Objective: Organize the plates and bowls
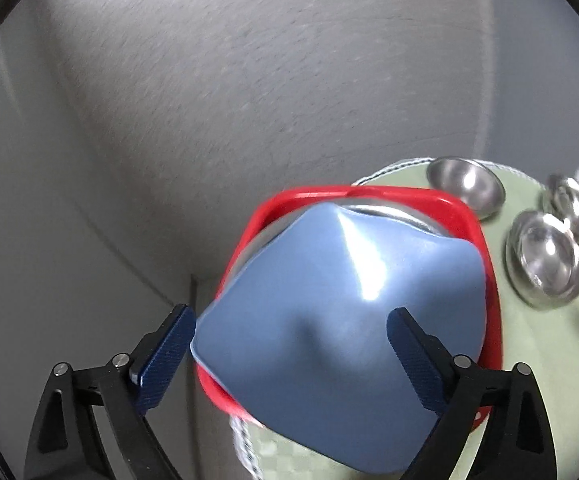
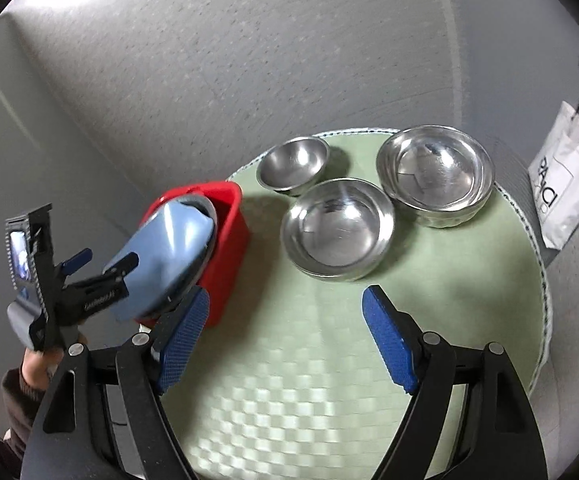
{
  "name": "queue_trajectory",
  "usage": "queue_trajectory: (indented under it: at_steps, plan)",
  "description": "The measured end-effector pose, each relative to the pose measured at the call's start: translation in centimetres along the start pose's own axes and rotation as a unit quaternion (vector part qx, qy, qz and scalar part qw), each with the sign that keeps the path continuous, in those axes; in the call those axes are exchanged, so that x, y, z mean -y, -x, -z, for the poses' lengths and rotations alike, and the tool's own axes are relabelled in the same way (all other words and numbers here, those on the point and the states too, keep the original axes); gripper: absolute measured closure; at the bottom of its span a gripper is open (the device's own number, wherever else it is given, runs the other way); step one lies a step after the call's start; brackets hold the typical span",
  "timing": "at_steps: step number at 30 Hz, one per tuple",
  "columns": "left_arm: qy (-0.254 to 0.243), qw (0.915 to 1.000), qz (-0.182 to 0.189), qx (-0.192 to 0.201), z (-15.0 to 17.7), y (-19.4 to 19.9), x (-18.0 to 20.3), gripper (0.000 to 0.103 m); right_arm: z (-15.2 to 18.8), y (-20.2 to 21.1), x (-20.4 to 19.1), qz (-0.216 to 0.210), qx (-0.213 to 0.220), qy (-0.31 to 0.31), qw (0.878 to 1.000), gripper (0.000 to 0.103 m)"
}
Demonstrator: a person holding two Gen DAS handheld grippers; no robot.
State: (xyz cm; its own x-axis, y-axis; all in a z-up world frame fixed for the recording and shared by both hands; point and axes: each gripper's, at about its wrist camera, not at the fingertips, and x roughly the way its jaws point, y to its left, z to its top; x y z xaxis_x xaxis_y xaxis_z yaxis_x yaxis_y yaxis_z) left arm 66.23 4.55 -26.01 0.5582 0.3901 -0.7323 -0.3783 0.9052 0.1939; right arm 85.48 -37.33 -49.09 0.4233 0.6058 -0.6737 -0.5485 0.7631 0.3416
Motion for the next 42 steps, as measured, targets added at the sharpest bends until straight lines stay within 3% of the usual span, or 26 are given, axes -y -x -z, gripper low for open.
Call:
queue_trajectory:
  at_steps: [2, 6, 11, 15, 18, 24, 25, 28, 31, 33, 35, 37, 38, 40, 42]
  plan:
    - [0.032, 0.9995, 0.007, -0.004, 0.3, 1.1, 0.3, 0.010, -0.2, 0.0, 1.1, -0.005, -0.006, 0.006, 1.000, 0.022]
    - [0.044, 0.9984, 0.035, -0.003, -0.3, 3.5, 2.6, 0.009, -0.7, -0.2, 3.4, -0.005, -0.005, 0.002, 1.000, 0.022]
    - [0.008, 0.9959, 0.089, -0.007, -2.4, 5.1, 7.7, 0.009, -1.3, -1.7, 5.4, 0.002, -0.006, -0.013, 1.000, 0.022]
    - [-0.046, 0.9932, 0.106, -0.013, -3.6, 4.5, 12.0, 0.009, -1.6, -3.7, 7.2, 0.012, -0.010, -0.045, 0.999, 0.022]
    - [-0.086, 0.9879, 0.119, -0.051, -4.4, 2.0, 14.9, 0.011, -1.7, -5.3, 8.5, 0.017, -0.016, -0.068, 0.997, 0.022]
    - [-0.084, 0.9841, 0.123, -0.097, -6.1, -3.2, 16.9, 0.021, -2.1, -8.4, 10.7, 0.030, -0.030, -0.106, 0.994, 0.023]
    - [-0.098, 0.9868, 0.099, -0.083, -6.5, -3.6, 17.4, 0.022, -2.1, -8.6, 10.9, 0.030, -0.031, -0.109, 0.993, 0.023]
    - [-0.136, 0.9848, 0.077, -0.076, -6.9, -4.8, 19.2, 0.021, -2.4, -10.0, 11.0, 0.039, -0.036, -0.107, 0.993, 0.024]
    - [-0.153, 0.9827, 0.079, -0.068, -7.3, -4.9, 20.1, 0.026, -2.4, -11.6, 11.1, 0.033, -0.052, -0.110, 0.992, 0.037]
    - [-0.169, 0.9790, 0.084, -0.075, -7.2, -5.9, 21.0, 0.042, -2.3, -12.6, 11.3, 0.029, -0.061, -0.115, 0.991, 0.043]
    - [-0.189, 0.9763, 0.075, -0.075, -6.9, -6.7, 21.8, 0.042, -2.2, -13.0, 11.7, 0.012, -0.062, -0.121, 0.991, 0.056]
    - [-0.189, 0.9733, 0.089, -0.095, -6.9, -8.3, 22.1, 0.042, -2.0, -13.3, 11.7, 0.009, -0.068, -0.122, 0.990, 0.076]
    - [-0.184, 0.9721, 0.102, -0.103, -6.9, -8.7, 22.1, 0.043, -1.9, -13.3, 12.0, -0.001, -0.069, -0.127, 0.990, 0.079]
    - [-0.179, 0.9688, 0.130, -0.111, -6.9, -9.7, 22.7, 0.052, -1.7, -13.3, 12.2, -0.006, -0.066, -0.129, 0.989, 0.079]
    - [-0.179, 0.9632, 0.162, -0.117, -6.9, -9.8, 23.0, 0.078, -1.7, -13.2, 12.0, -0.012, -0.063, -0.125, 0.990, 0.084]
